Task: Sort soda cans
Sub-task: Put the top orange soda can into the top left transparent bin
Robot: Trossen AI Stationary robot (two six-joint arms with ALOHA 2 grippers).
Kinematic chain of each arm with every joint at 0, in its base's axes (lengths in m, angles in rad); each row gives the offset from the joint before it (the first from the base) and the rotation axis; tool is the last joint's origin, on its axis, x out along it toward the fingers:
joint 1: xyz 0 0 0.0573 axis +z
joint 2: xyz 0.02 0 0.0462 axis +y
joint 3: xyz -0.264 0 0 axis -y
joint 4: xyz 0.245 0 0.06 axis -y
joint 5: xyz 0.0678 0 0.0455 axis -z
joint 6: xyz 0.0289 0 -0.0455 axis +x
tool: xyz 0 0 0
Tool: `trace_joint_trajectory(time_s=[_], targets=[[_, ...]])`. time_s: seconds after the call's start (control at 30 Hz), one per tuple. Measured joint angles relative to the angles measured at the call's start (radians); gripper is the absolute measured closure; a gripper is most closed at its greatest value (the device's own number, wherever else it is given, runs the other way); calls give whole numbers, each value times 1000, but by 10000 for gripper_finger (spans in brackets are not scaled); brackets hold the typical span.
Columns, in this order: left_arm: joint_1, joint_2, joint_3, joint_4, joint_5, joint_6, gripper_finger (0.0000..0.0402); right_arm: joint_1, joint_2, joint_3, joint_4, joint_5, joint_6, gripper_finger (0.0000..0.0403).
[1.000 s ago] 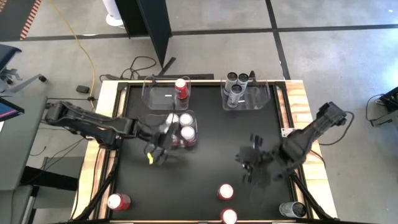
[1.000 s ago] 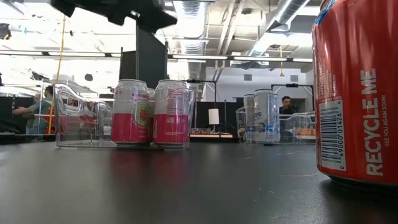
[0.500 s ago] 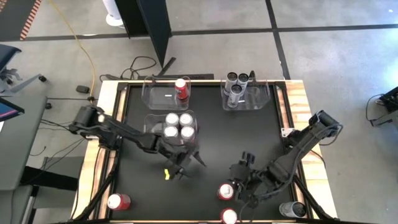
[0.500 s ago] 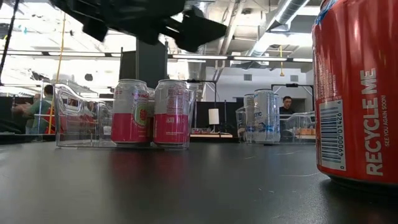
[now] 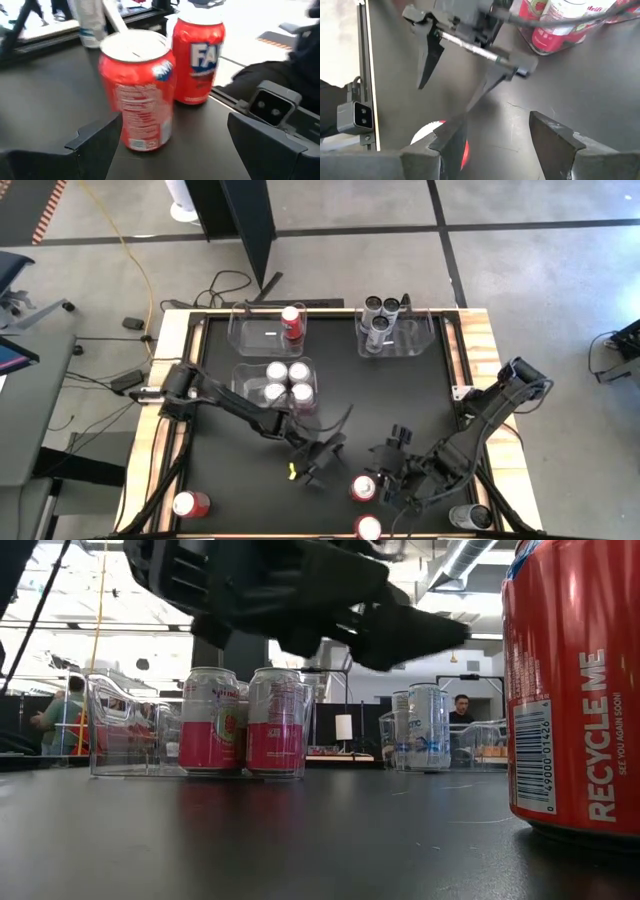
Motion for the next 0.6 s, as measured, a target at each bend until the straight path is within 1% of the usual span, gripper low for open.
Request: trace_joint_trajectory(time_s=[0.1, 0.2, 0.33, 0.6], targets=[[-1, 58, 44, 24, 29, -10, 44, 0, 0, 0, -6, 0, 0, 175], [-2, 116, 87, 47, 35, -22, 44, -2, 0, 0, -6, 0, 0, 175], [-2, 168, 141, 76, 35, -41, 44, -2, 0, 0, -7, 0, 0, 175], [-8, 250, 235, 73, 36, -40, 44, -2, 0, 0, -9, 0, -2, 175]])
